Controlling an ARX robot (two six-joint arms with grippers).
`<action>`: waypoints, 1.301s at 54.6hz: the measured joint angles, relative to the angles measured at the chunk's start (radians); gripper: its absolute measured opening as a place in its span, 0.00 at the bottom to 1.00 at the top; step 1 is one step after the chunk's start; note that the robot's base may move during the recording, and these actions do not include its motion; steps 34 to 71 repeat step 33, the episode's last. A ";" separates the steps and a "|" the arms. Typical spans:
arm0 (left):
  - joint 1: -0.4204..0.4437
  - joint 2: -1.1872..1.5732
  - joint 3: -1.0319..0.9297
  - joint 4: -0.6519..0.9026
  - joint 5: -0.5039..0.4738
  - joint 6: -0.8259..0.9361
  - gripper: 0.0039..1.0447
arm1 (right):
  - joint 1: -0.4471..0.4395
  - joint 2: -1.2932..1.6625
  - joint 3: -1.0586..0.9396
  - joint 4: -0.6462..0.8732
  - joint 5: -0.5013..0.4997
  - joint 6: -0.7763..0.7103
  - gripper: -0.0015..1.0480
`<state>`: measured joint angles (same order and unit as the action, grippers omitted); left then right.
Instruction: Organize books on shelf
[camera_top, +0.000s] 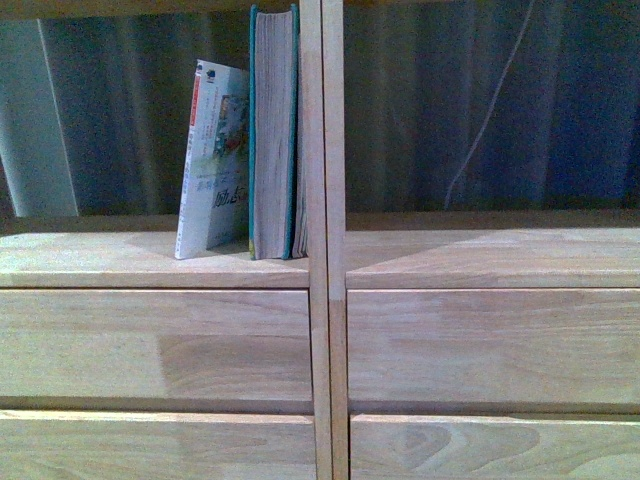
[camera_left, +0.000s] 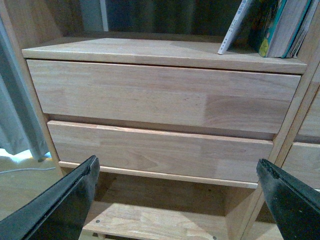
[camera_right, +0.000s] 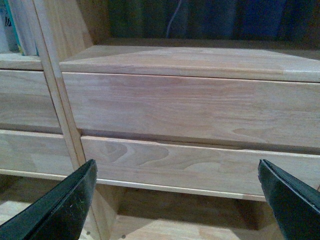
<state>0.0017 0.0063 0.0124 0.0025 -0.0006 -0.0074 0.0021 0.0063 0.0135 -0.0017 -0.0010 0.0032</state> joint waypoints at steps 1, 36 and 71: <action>0.000 0.000 0.000 0.000 0.000 0.000 0.93 | 0.000 0.000 0.000 0.000 0.000 0.000 0.93; 0.000 0.000 0.000 0.000 0.000 0.000 0.93 | 0.000 0.000 0.000 0.000 0.000 0.000 0.93; 0.000 0.000 0.000 0.000 0.000 0.000 0.93 | 0.000 0.000 0.000 0.000 0.000 0.000 0.93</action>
